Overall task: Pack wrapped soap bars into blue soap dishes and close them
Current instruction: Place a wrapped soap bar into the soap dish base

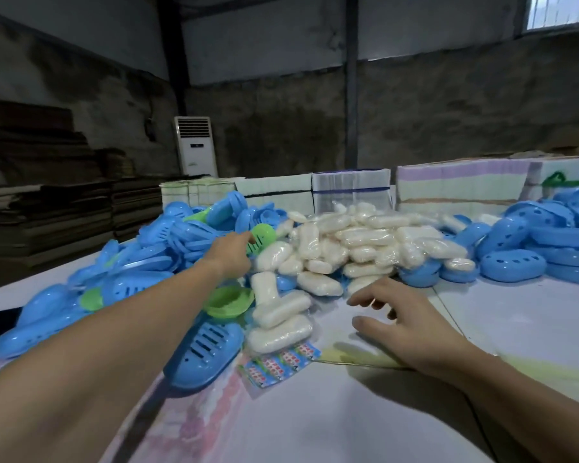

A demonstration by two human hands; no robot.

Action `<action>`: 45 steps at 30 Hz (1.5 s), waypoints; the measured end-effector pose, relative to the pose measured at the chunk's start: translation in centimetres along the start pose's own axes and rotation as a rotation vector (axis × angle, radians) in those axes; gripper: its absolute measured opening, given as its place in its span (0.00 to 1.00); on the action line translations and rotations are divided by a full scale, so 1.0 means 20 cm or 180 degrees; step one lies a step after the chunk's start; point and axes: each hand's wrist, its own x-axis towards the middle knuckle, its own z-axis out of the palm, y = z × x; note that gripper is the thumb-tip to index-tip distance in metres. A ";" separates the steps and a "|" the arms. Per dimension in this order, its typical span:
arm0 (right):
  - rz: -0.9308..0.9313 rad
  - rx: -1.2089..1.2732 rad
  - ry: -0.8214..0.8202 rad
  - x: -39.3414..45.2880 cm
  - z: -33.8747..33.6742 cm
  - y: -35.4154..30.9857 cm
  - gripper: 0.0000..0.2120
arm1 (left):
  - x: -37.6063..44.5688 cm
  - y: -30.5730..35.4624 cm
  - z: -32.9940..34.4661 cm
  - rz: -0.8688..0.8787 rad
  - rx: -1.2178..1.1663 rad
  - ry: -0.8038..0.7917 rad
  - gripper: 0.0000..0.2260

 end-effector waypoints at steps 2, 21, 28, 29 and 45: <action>-0.0052 -0.0056 -0.0065 0.00 0.01 0.00 0.11 | 0.04 -0.04 0.03 0.0048 0.0393 -0.0270 0.25; 0.0171 0.0162 0.0009 0.01 0.00 0.04 0.11 | -0.03 0.24 -0.19 -0.0847 -0.3368 0.0767 0.08; 0.0495 0.0455 0.0365 0.00 -0.05 0.08 0.11 | -0.50 0.62 -0.19 -0.1097 -0.7421 -0.1050 0.09; 0.0541 0.0449 0.0394 0.00 -0.06 0.09 0.12 | -0.56 0.65 -0.16 -0.1095 -0.7585 -0.1214 0.10; 0.1625 -0.1574 0.1101 0.11 -0.28 0.37 0.26 | -0.75 0.76 0.05 -0.1079 -0.7143 -0.2085 0.27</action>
